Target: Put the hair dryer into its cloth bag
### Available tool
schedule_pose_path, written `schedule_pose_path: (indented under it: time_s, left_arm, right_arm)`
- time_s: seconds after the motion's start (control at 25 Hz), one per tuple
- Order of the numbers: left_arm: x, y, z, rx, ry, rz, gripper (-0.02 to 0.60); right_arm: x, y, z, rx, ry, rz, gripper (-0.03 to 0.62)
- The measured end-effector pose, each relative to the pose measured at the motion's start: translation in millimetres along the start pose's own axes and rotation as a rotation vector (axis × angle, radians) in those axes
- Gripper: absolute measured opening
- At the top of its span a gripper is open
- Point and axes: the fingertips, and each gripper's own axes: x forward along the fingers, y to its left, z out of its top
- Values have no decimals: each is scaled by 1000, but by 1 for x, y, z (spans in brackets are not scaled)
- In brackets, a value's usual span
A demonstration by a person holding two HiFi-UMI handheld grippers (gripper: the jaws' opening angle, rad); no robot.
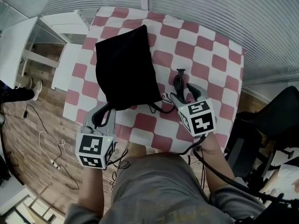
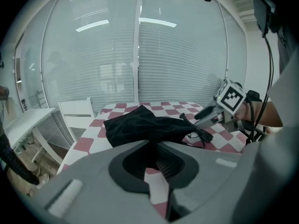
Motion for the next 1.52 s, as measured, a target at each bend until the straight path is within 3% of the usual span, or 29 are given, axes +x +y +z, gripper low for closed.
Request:
schedule_pose_path:
  time_s: [0.04,0.12,0.24,0.32,0.48,0.64,0.8,0.92,1.08,1.16,1.32,1.52]
  left_arm:
    - [1,0,1,-2,-1,-6,29]
    - [3,-1,2,-3,-3,-18,29]
    - [6,0,4,4,-12,-28,29]
    - [7,0,5,2,-17,-31,29]
    - [10,-2,5,10,-15,-36,29]
    - [10,-2,7,38,-3,-20,29]
    - [8,3,12,59,22,12,29]
    - [7,6,18,25,34,13,29]
    - [6,10,23,-11,43,15,29]
    - [6,9,24,-10,49,17,28]
    - [6,7,26,-23,47,8,28]
    - [3,6,28,-24,33,-8,28]
  right_arm:
    - [10,-3,-10,33,53,0,343]
    - [26,-7,-25,90,130,-8,370]
    - [37,-14,-31,108,142,-60,316]
    - [37,-15,-28,117,107,-67,222]
    - [31,-10,-17,140,-11,-41,173]
    - [3,7,17,50,-257,-15,163]
    - [-28,36,42,-167,-480,65,163]
    - [-54,70,54,-514,-585,94,163]
    - [-64,118,46,-962,-573,99,163]
    - [-60,134,36,-1103,-529,129,163]
    - [-47,149,18,-1236,-426,210,163]
    - [-25,157,17,-1243,-298,272,163]
